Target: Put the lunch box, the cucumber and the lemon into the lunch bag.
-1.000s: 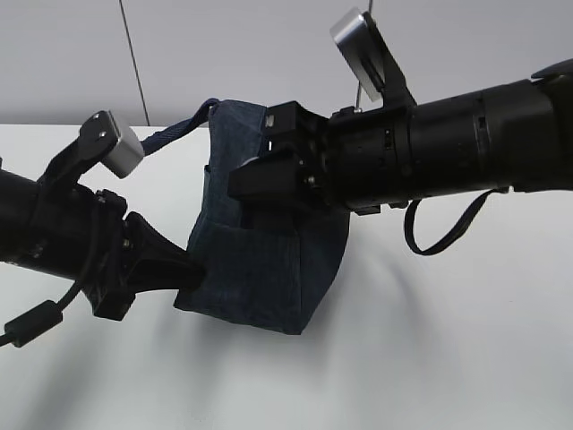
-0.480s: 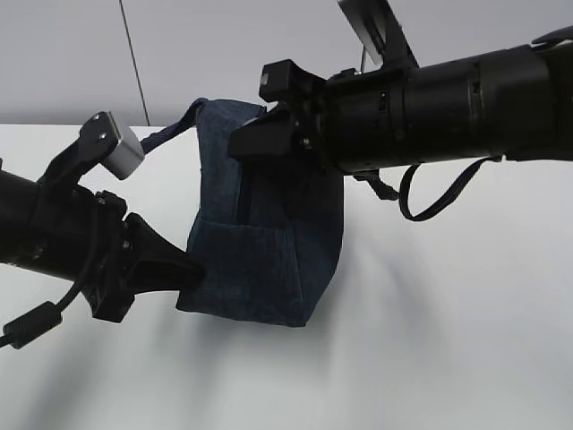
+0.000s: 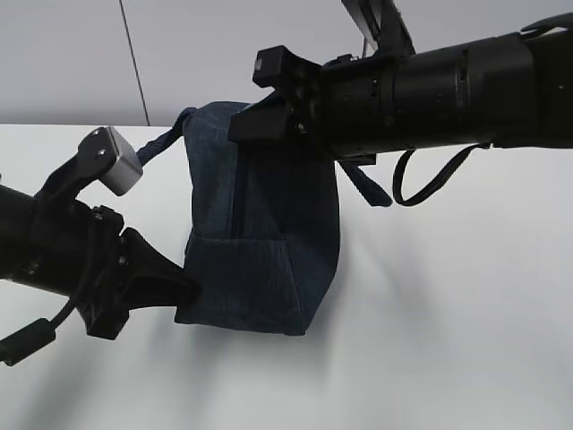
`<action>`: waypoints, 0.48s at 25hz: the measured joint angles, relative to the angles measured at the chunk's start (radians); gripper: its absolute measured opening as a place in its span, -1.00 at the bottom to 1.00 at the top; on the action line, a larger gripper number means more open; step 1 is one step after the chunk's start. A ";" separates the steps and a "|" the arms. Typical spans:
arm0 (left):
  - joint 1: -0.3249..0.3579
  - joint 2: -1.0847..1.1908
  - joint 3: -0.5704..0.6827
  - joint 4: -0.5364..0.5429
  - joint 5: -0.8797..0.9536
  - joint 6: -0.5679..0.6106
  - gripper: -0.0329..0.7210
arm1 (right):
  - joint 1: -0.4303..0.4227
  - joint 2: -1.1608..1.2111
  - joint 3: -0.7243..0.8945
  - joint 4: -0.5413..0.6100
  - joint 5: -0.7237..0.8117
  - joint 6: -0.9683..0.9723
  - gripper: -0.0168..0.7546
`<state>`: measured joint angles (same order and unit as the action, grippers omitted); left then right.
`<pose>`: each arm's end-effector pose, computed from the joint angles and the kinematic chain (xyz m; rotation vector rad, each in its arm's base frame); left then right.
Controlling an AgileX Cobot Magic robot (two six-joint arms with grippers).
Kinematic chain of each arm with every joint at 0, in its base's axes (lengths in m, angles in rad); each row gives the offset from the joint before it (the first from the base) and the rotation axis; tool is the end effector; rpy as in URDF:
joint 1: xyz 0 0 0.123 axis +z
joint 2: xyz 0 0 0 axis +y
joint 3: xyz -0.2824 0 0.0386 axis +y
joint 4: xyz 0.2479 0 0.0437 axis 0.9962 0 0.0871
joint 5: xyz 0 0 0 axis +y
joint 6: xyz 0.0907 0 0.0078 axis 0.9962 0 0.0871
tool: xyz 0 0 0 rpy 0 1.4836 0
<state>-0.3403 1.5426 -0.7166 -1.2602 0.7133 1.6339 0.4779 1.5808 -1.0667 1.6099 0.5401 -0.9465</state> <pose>0.2349 -0.1434 0.1940 1.1774 2.1292 -0.8001 0.2897 0.2029 0.2905 -0.1813 2.1356 1.2456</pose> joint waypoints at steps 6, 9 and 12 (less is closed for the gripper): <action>0.000 0.000 0.002 0.004 0.000 0.000 -0.95 | -0.023 0.003 0.000 0.006 -0.001 -0.004 -0.96; 0.000 0.000 0.002 0.008 0.000 0.000 -0.95 | -0.033 0.003 0.000 0.006 -0.003 -0.006 -0.96; 0.000 0.000 0.007 0.022 0.000 0.000 -0.95 | -0.039 0.003 -0.002 0.011 -0.021 -0.008 -0.96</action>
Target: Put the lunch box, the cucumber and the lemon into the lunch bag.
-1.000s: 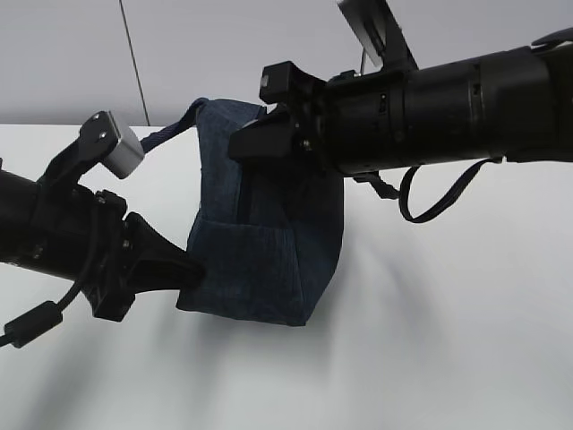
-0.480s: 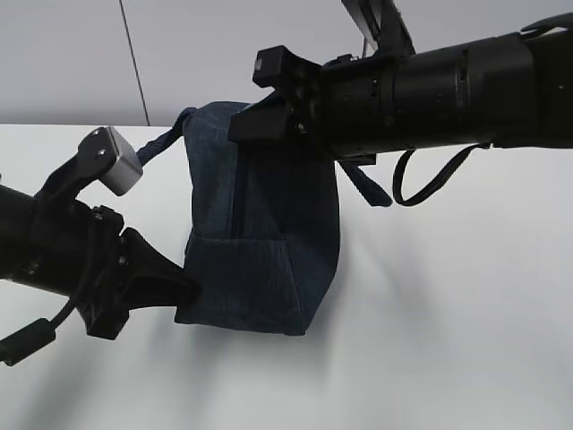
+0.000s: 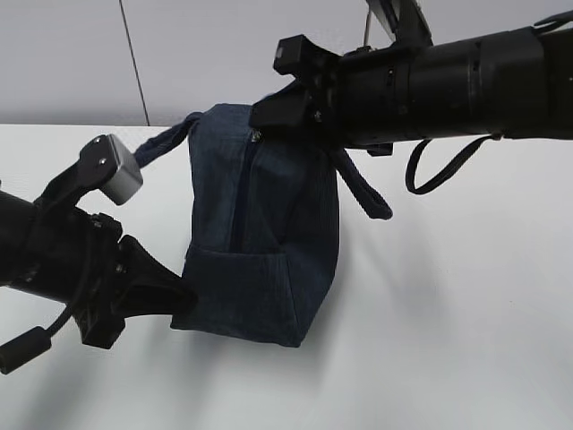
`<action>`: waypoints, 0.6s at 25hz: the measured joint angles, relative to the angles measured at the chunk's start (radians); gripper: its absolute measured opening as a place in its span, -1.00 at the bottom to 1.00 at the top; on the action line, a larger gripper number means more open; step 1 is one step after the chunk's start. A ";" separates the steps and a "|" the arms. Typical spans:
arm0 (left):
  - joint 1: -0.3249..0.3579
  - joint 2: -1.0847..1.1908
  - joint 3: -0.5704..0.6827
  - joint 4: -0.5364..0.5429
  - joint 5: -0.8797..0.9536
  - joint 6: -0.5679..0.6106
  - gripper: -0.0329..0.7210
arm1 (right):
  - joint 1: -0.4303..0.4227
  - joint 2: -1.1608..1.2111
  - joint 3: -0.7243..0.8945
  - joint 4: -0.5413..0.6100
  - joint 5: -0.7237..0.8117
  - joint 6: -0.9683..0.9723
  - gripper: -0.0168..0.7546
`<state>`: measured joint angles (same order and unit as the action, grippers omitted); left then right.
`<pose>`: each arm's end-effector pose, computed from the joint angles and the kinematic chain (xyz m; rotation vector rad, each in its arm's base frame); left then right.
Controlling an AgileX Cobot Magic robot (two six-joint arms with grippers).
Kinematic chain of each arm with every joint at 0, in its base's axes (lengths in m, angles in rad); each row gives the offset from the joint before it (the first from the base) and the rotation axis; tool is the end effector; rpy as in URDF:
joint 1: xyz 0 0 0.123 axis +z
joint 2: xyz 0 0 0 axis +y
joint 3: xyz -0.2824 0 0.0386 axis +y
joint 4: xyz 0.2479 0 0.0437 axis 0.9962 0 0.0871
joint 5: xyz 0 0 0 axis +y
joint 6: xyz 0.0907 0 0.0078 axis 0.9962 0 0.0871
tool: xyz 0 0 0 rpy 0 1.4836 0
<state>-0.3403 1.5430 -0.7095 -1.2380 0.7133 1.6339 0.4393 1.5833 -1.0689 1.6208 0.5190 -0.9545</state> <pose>0.2329 -0.1423 0.1912 1.2037 2.1354 -0.7904 0.2996 0.1907 0.2903 -0.1210 2.1236 1.2063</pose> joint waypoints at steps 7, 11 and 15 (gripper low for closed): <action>0.000 0.014 0.002 0.004 0.006 0.000 -0.95 | 0.000 0.000 0.000 0.002 -0.016 -0.004 -0.96; 0.000 0.014 0.002 0.006 0.009 0.000 -0.95 | 0.000 0.000 0.000 0.002 -0.022 -0.006 -0.96; 0.000 0.020 0.002 0.010 0.010 0.000 -0.95 | 0.000 0.000 0.000 0.002 -0.026 -0.007 -0.96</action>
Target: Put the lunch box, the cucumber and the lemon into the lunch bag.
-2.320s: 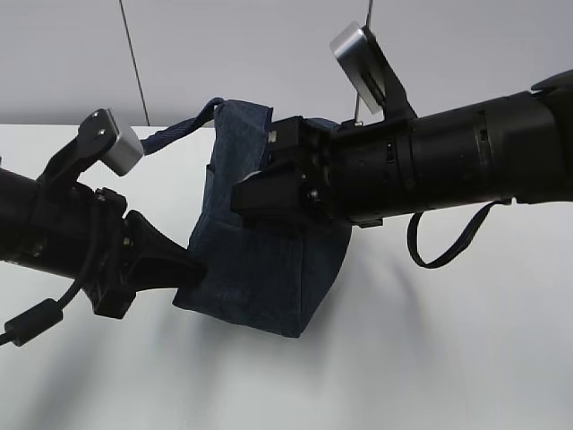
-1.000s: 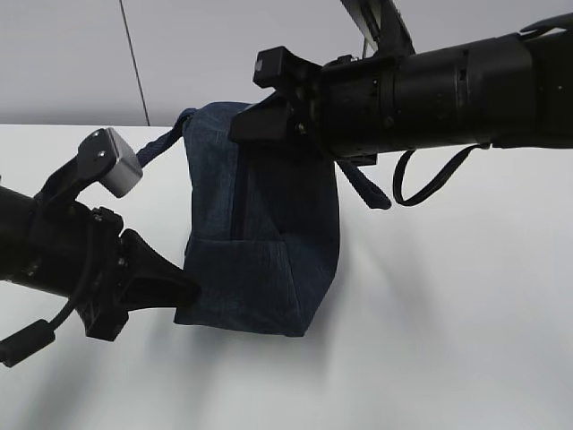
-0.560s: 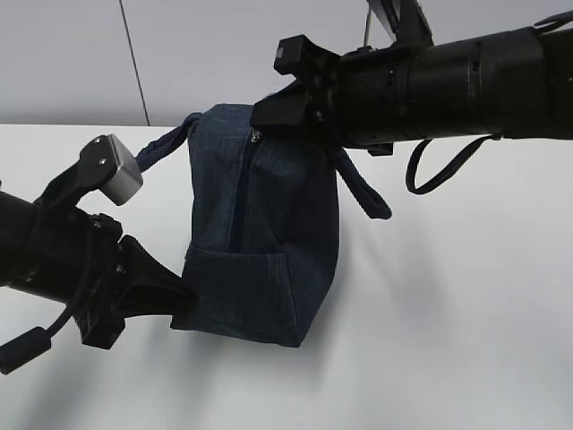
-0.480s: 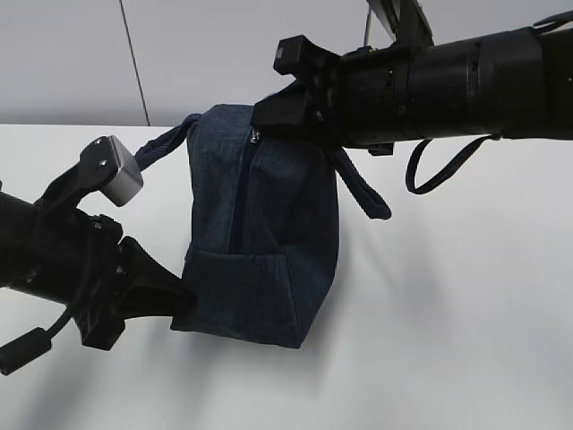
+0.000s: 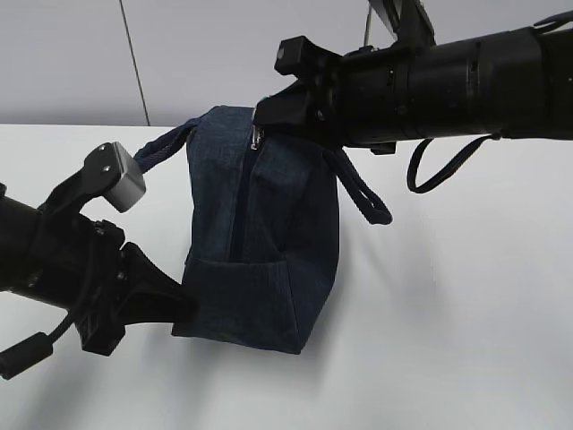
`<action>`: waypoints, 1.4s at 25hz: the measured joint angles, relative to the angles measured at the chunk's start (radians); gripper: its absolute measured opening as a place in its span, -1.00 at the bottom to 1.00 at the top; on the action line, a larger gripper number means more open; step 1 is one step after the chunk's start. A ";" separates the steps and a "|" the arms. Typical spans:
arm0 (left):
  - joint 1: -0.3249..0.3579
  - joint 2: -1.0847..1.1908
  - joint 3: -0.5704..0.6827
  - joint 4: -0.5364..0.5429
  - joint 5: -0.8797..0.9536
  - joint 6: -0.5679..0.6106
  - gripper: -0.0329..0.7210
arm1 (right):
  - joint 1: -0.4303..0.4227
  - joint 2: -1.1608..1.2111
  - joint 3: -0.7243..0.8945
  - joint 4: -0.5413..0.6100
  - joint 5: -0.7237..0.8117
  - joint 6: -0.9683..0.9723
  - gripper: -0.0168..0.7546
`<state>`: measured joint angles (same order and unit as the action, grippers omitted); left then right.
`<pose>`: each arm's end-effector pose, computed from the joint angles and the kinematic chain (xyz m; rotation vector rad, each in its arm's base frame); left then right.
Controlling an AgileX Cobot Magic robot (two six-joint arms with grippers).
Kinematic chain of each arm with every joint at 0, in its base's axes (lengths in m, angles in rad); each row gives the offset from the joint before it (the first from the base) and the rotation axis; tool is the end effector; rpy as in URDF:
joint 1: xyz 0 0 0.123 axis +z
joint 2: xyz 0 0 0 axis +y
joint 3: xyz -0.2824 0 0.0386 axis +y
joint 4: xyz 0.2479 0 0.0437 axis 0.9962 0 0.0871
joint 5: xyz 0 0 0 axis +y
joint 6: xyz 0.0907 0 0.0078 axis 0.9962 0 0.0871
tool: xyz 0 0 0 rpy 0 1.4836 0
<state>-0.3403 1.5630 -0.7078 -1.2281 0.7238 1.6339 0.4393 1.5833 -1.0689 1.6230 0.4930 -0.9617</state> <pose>0.2326 -0.1427 0.1854 1.2208 2.1537 -0.8059 0.3014 0.1893 0.2898 -0.1075 2.1202 1.1782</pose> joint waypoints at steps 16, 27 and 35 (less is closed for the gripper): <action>0.000 0.002 0.000 0.017 0.017 -0.002 -0.95 | 0.000 0.000 0.000 0.002 -0.036 -0.012 -0.96; 0.000 0.002 0.000 0.005 0.029 -0.029 -0.12 | 0.000 0.000 0.000 0.000 -0.006 -0.020 -0.96; 0.000 0.002 0.000 0.005 0.071 -0.150 0.15 | 0.000 0.000 0.000 -0.020 0.013 -0.020 -0.96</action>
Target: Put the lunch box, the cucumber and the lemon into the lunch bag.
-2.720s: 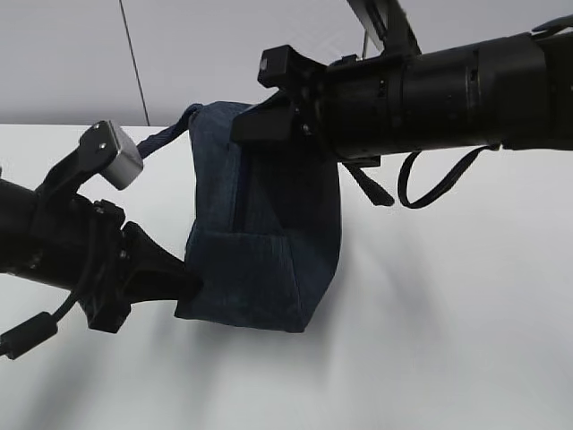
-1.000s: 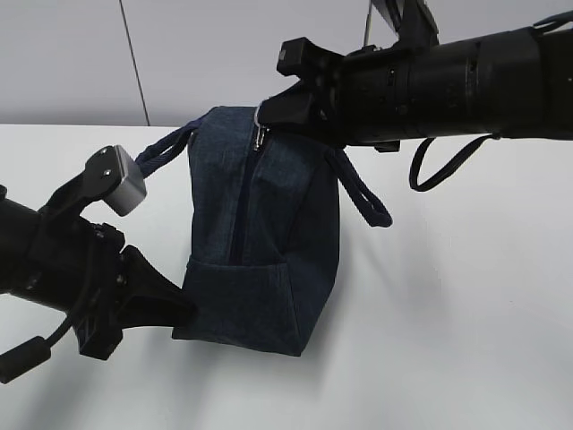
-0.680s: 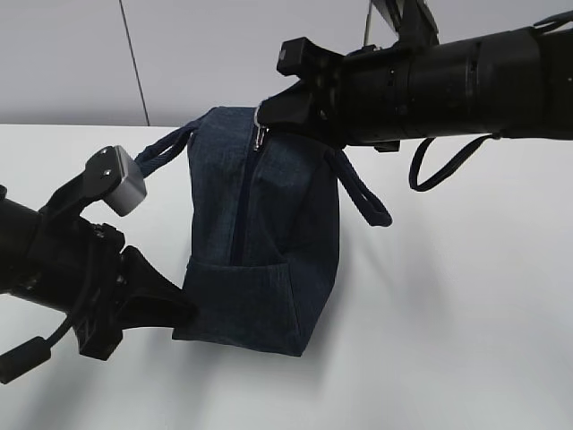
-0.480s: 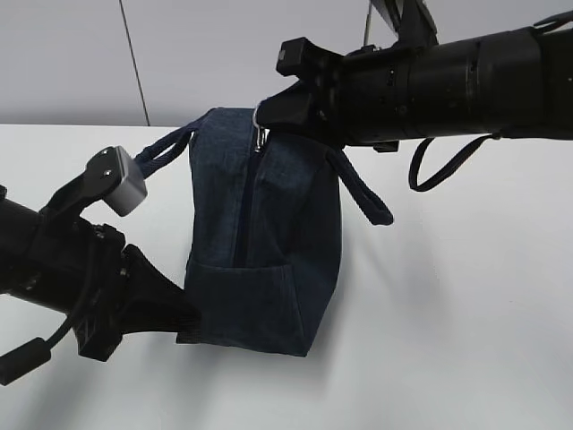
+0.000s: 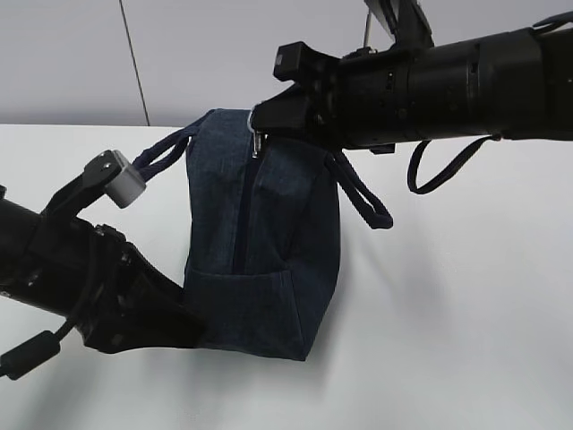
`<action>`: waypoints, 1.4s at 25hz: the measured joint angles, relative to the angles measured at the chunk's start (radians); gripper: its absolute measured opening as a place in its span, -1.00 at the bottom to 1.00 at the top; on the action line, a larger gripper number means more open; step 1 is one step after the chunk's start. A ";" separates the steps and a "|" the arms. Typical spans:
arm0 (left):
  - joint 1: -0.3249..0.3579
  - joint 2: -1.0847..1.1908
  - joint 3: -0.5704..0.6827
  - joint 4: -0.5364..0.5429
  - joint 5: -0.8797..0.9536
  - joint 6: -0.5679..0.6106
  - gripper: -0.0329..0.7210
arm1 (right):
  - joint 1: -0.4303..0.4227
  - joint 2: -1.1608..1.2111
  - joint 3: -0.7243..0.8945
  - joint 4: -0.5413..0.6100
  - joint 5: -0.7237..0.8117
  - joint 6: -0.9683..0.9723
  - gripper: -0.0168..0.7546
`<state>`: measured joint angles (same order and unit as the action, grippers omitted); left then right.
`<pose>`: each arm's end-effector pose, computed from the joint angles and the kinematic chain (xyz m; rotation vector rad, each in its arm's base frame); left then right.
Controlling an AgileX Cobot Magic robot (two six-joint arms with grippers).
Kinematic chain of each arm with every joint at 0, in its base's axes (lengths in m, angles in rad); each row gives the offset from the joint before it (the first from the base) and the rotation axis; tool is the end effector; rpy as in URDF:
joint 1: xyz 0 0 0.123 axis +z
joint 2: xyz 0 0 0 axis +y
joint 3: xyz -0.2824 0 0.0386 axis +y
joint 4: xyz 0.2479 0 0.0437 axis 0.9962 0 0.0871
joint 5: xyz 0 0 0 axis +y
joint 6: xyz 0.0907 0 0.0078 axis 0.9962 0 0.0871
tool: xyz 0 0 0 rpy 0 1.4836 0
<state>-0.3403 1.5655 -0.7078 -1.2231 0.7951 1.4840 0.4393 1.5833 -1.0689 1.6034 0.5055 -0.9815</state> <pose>0.2271 -0.1453 0.1864 1.1096 2.2579 -0.9504 0.3002 0.1899 0.2893 -0.1575 2.1193 1.1645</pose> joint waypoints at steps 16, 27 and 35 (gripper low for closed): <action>0.000 -0.197 -0.010 -0.158 -0.148 -0.122 0.04 | 0.000 0.000 0.000 -0.027 0.020 -0.002 -0.96; 0.000 -0.150 -0.042 -0.265 -0.238 -0.128 0.04 | 0.000 0.002 0.000 -0.030 0.043 -0.002 -0.96; 0.000 -0.076 -0.109 -0.278 -0.236 -0.131 -0.02 | 0.000 0.004 0.000 -0.031 0.046 -0.002 -0.96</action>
<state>-0.3403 1.4899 -0.8168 -1.5016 0.5588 1.3534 0.4393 1.5872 -1.0689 1.5722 0.5514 -0.9833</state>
